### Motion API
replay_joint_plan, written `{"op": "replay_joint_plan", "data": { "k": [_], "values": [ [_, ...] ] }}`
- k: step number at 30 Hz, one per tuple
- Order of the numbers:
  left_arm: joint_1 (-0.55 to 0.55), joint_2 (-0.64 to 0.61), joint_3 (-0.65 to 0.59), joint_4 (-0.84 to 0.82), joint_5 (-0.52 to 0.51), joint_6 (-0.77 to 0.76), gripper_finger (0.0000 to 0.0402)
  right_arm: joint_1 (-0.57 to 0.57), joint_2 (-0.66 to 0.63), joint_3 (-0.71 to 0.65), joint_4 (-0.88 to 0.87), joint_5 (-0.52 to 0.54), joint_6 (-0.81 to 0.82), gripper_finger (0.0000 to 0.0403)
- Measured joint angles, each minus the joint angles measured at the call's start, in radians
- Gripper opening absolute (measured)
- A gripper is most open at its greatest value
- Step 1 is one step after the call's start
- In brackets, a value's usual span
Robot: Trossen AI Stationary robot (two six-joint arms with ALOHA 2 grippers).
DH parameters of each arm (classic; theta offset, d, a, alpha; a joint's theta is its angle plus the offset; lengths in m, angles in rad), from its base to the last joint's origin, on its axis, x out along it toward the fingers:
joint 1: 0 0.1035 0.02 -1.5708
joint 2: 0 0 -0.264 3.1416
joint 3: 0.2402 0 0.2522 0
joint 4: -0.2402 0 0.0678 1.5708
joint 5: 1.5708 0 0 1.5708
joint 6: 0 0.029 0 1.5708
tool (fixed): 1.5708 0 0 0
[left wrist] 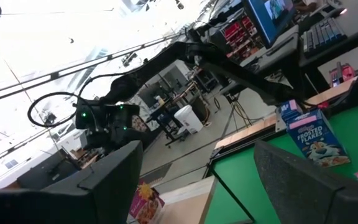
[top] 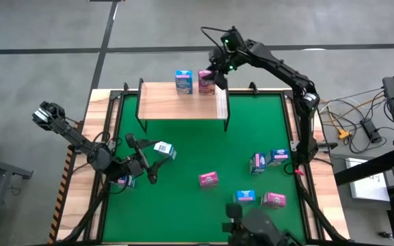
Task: Stack cereal on shelf
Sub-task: Put the left pink cereal box on the shelf
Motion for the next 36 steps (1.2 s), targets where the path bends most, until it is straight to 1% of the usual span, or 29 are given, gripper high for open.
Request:
{"op": "replay_joint_plan", "data": {
  "k": [5,12,26,30,33,36],
  "values": [
    [0.000,0.000,0.000,-0.003,-0.017,-0.003,0.0291,0.000,0.028,0.049,-0.028,0.002,-0.009,0.0132],
    [0.000,0.000,-0.002,-0.005,-0.028,-0.011,0.0291,-0.003,0.027,0.049,-0.057,0.013,-0.027,0.0132],
    [0.000,0.001,-0.002,-0.005,-0.035,-0.019,0.0291,-0.004,0.027,0.046,-0.054,0.018,-0.035,0.0132],
    [0.000,0.001,-0.002,-0.006,-0.035,-0.019,0.0291,-0.003,0.026,0.043,-0.051,0.086,-0.035,0.0132],
    [0.000,0.001,-0.002,-0.005,-0.035,-0.019,0.0291,-0.004,0.026,0.042,-0.050,0.093,-0.035,0.0139],
    [0.000,0.001,-0.002,-0.005,-0.035,-0.019,0.0291,-0.003,0.026,0.042,-0.048,0.093,-0.028,0.0157]
  ]
}}
